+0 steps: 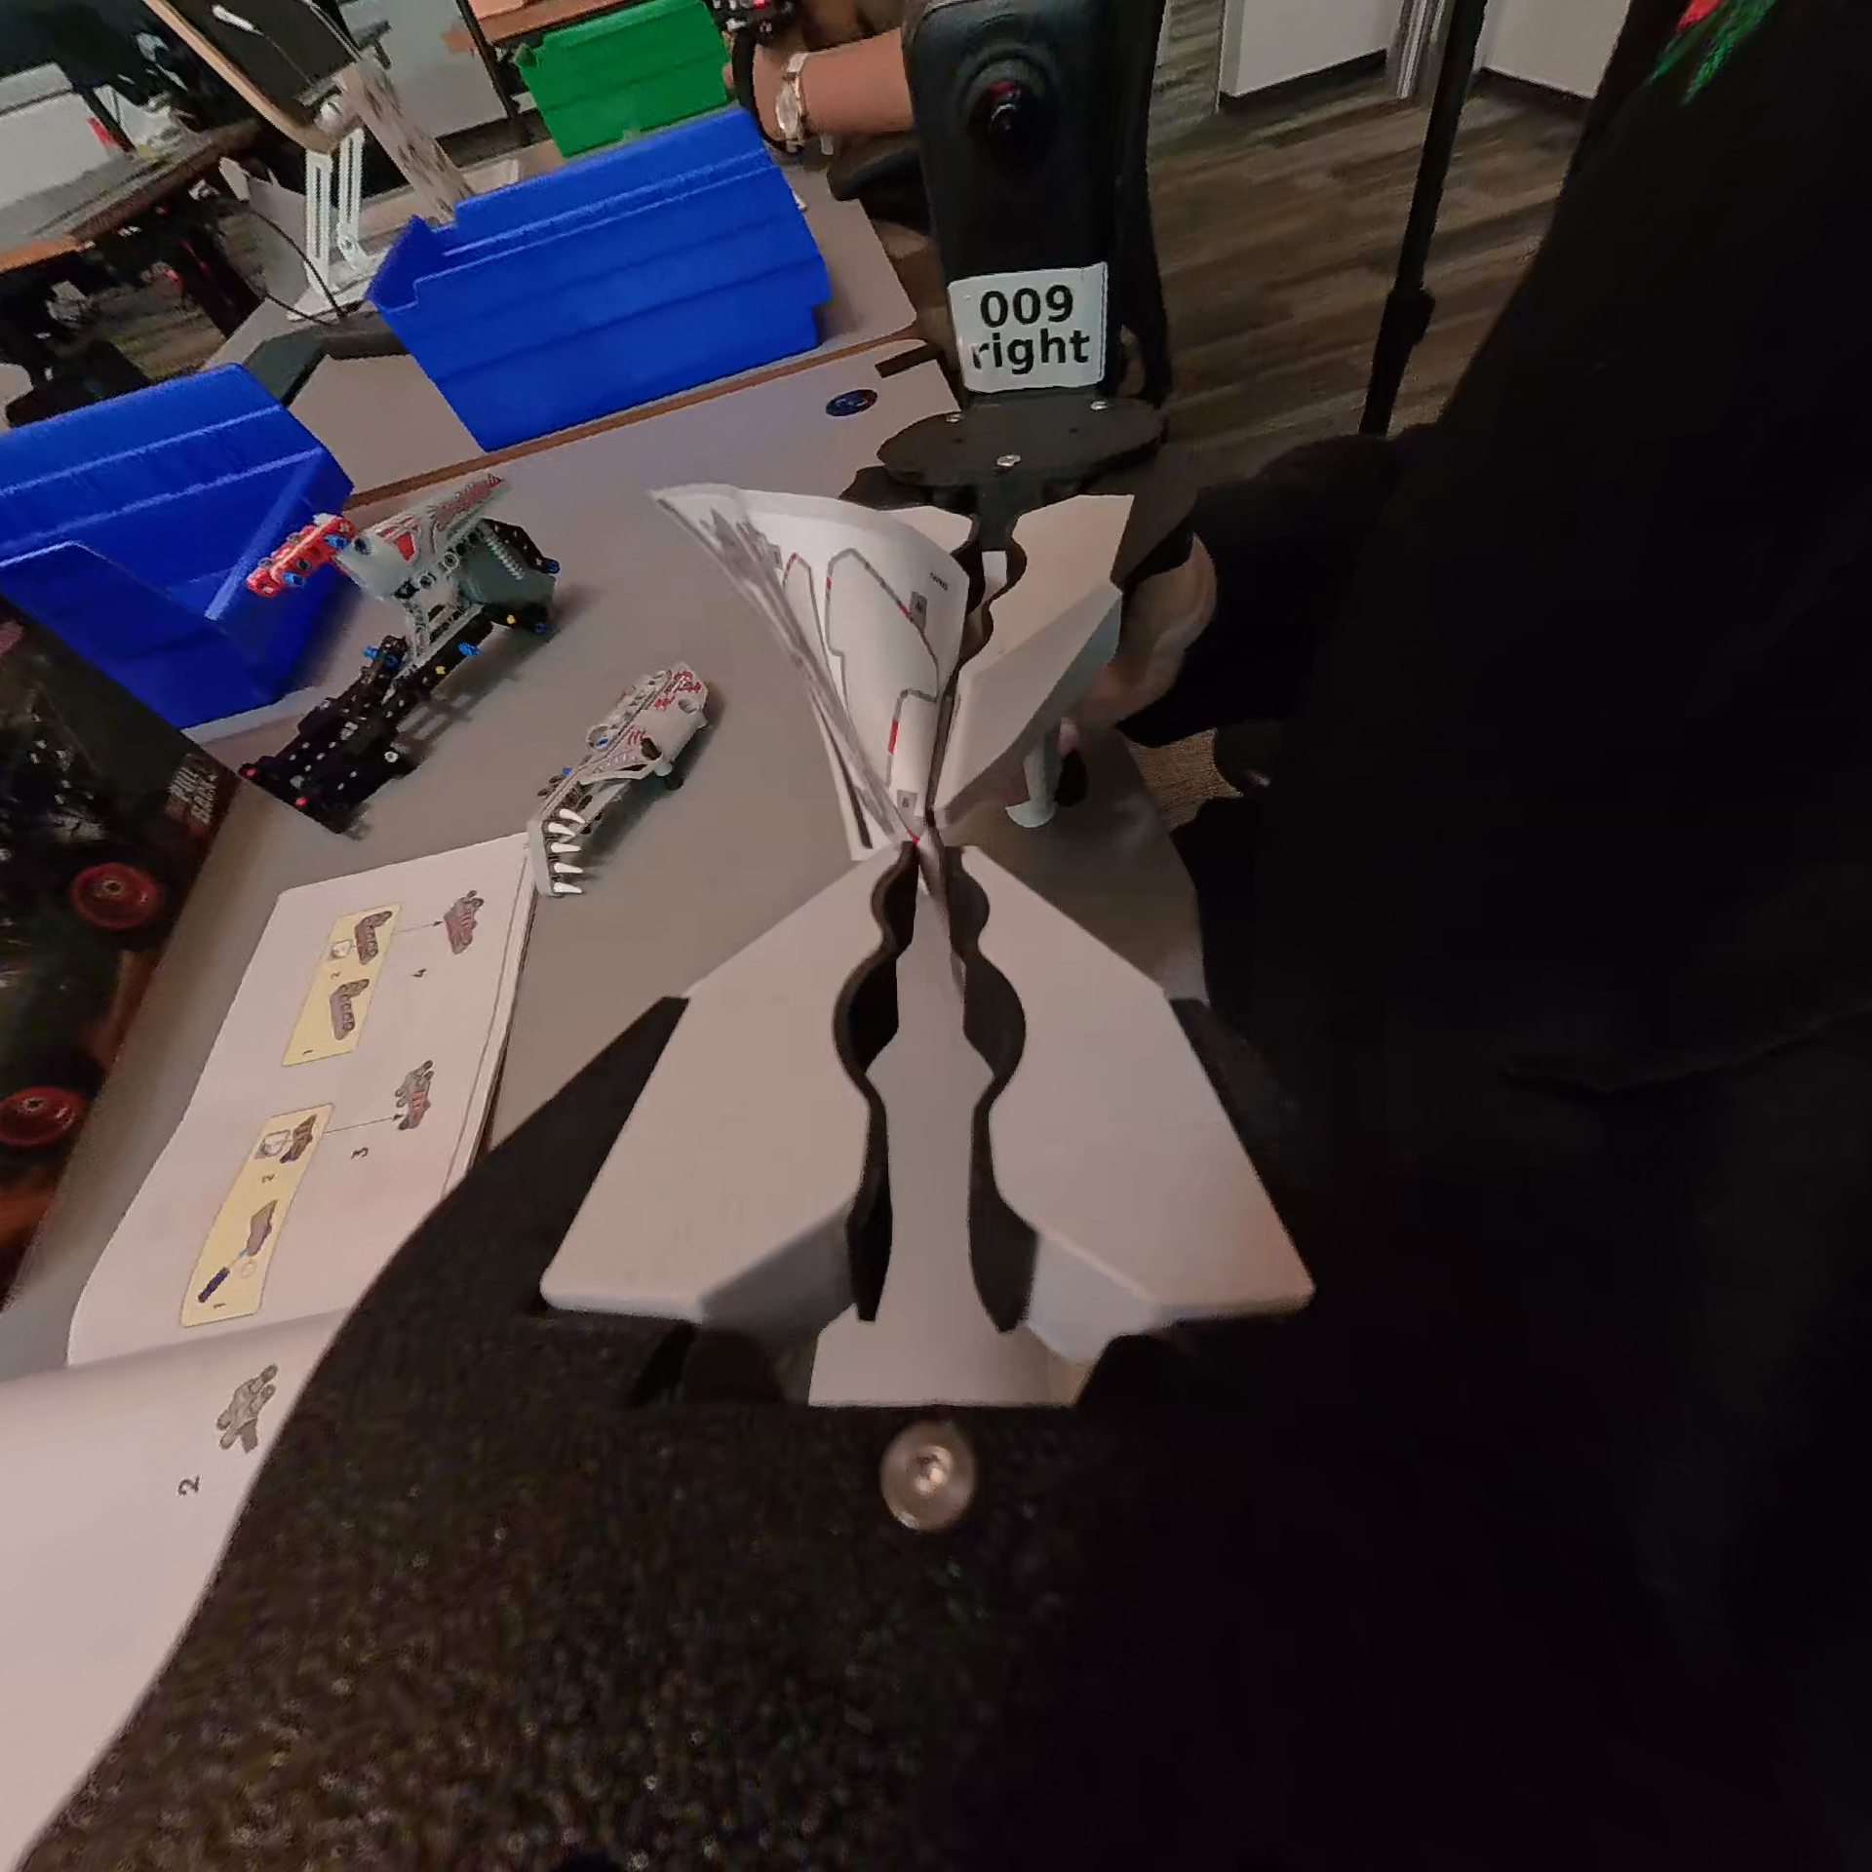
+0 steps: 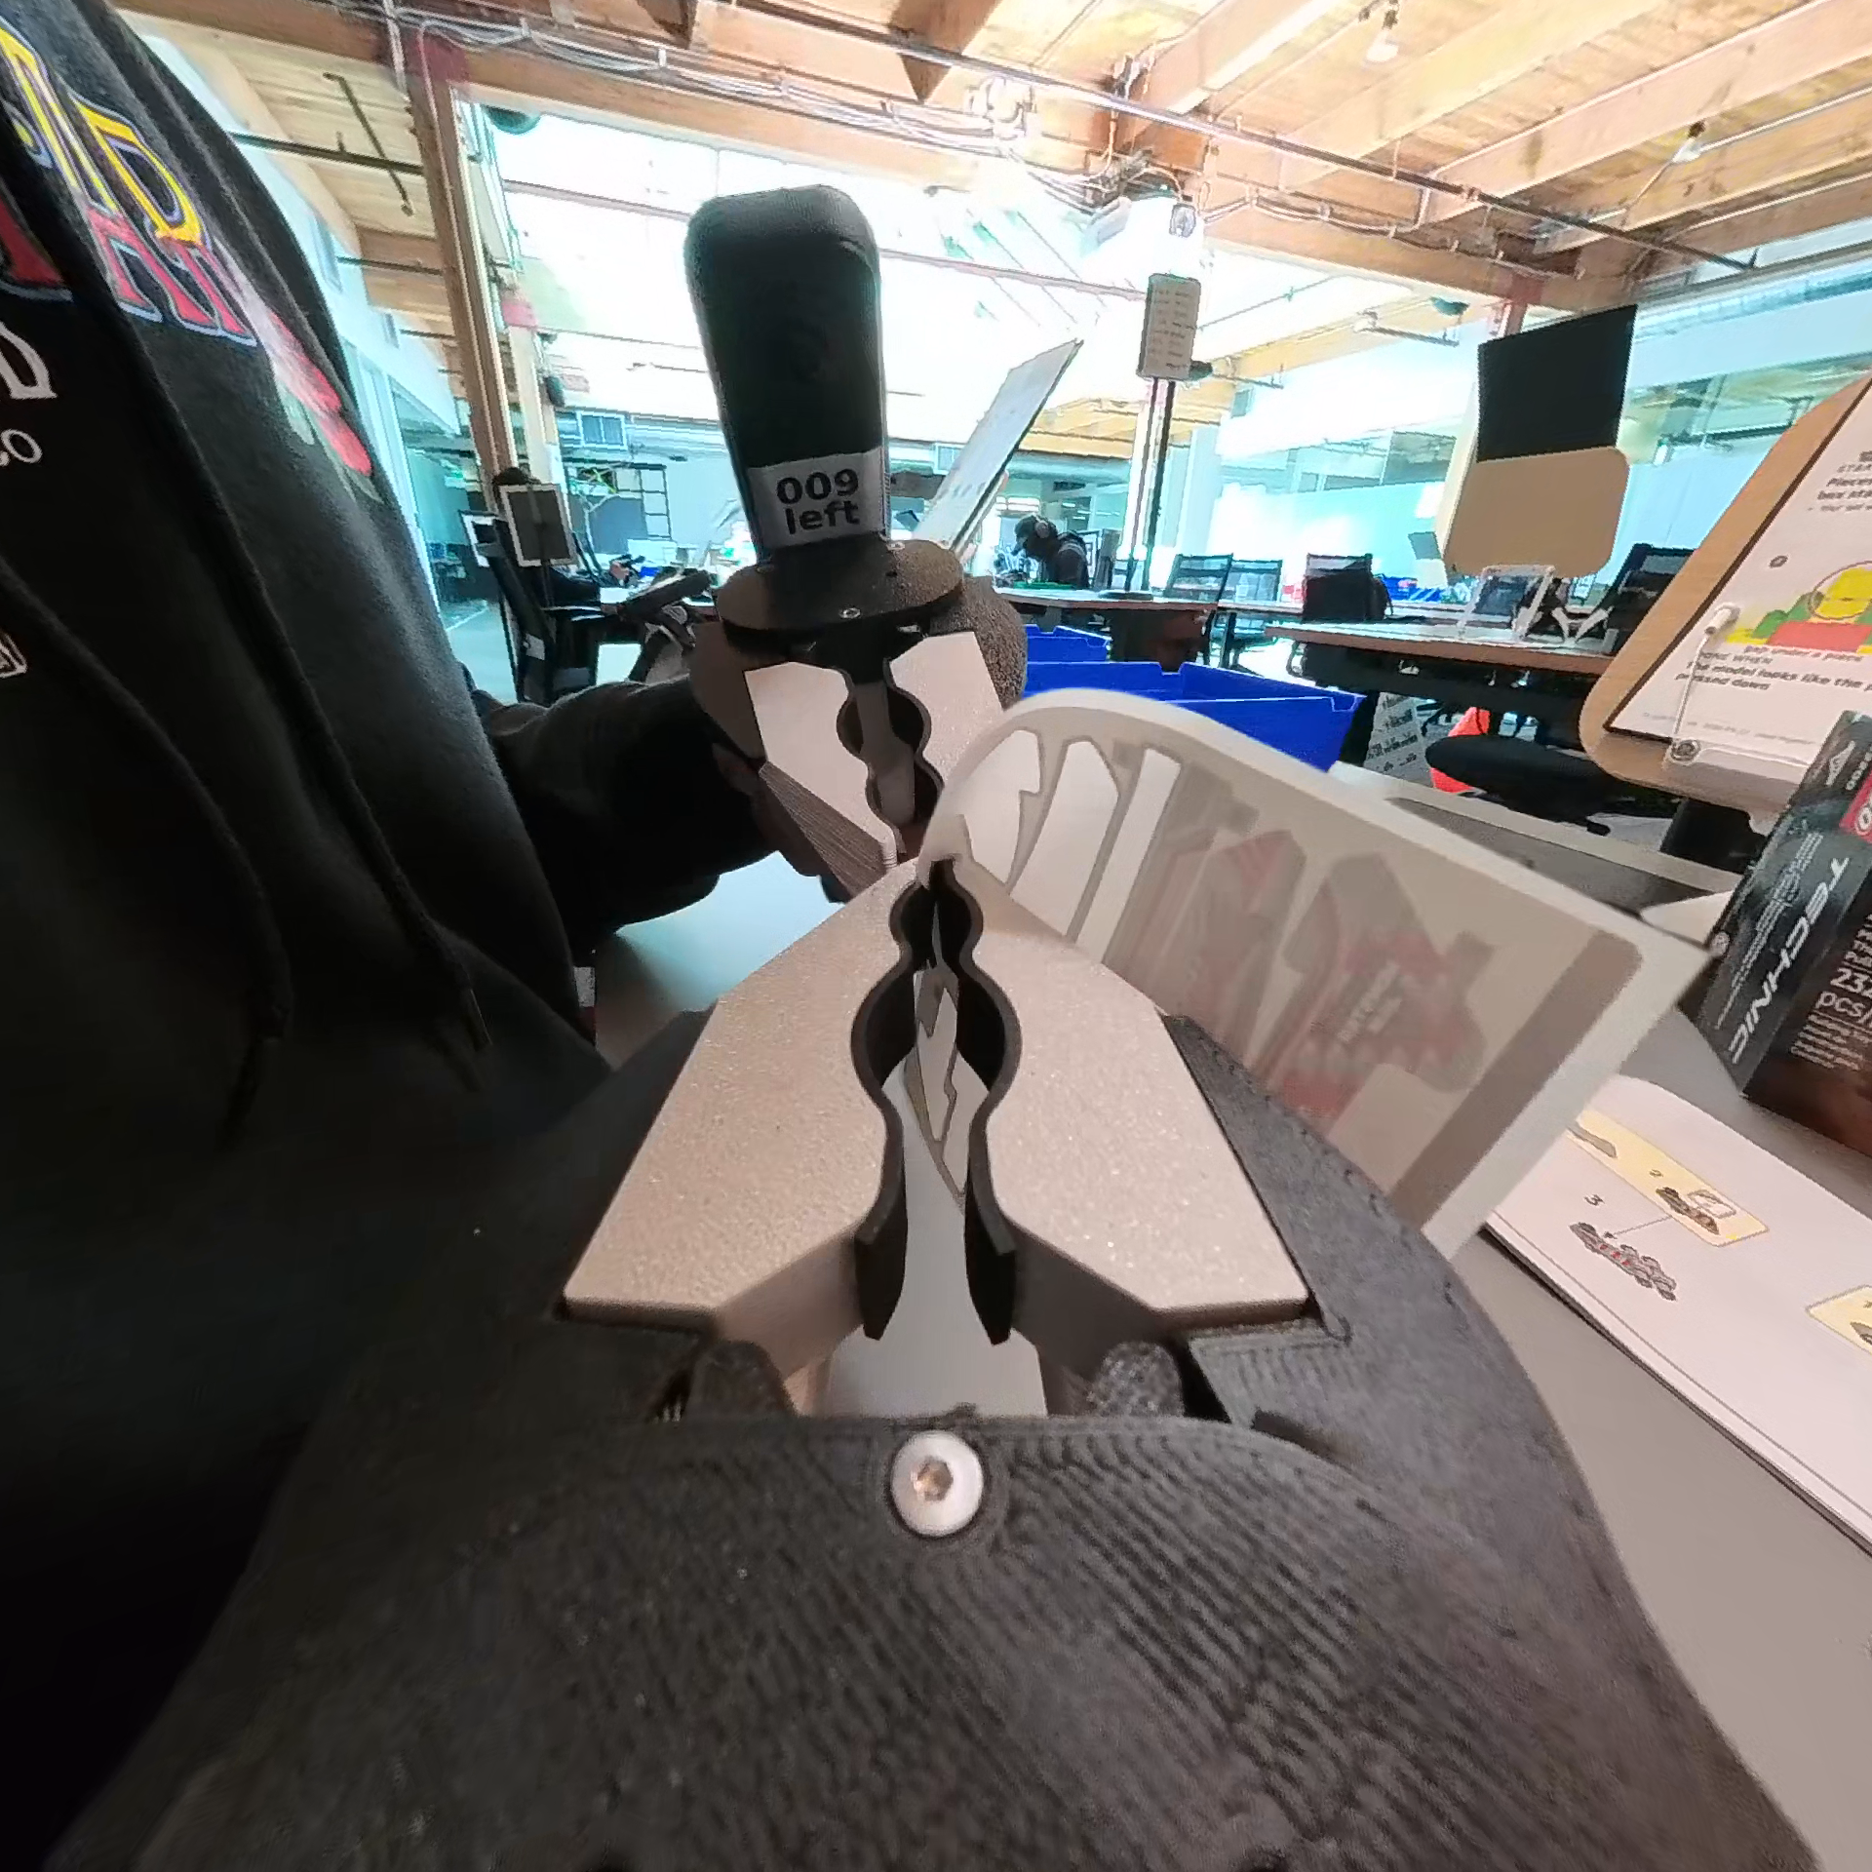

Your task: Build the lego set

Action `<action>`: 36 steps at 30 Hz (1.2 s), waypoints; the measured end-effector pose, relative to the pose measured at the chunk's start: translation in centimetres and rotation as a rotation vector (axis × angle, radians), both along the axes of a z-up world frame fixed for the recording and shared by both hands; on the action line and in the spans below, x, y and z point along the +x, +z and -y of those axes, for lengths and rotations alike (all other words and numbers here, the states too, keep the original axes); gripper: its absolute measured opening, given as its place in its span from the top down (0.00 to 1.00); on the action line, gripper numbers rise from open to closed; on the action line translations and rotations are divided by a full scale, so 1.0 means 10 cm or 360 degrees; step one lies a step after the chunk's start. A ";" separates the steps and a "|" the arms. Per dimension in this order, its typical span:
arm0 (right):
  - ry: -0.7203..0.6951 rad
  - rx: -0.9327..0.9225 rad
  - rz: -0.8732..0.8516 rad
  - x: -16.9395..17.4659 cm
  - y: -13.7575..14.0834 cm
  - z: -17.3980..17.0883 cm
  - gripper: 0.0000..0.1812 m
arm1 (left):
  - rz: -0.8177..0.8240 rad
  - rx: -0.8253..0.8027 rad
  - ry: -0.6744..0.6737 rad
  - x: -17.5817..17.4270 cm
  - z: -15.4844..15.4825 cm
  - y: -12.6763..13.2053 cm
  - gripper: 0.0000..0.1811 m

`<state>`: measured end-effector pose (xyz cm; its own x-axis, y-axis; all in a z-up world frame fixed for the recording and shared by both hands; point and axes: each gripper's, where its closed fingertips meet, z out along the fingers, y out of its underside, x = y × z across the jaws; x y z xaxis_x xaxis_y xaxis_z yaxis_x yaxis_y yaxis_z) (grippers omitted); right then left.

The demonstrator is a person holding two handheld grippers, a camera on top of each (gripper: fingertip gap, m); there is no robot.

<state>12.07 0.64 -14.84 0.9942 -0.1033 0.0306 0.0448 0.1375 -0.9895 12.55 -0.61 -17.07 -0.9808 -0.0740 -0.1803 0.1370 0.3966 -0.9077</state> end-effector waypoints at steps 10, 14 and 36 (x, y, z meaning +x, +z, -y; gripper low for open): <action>-0.0038 0.0016 -0.0017 0.04 0.02 -0.01 1.00 | 0.0082 0.0022 0.0013 0.04 -0.01 0.02 0.99; -0.0025 -0.0005 -0.0011 0.03 0.01 -0.01 1.00 | 0.0116 0.0042 0.0003 0.03 -0.02 0.01 0.99; -0.0032 0.0160 -0.0271 0.15 0.09 0.11 1.00 | 0.0292 0.0047 0.0151 0.20 -0.03 -0.02 0.84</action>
<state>13.59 -0.42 -13.90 0.9819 -0.1173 -0.1490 -0.1181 0.2368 -0.9644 14.51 -0.27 -17.23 -0.9201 -0.1565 -0.3590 0.2600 0.4416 -0.8587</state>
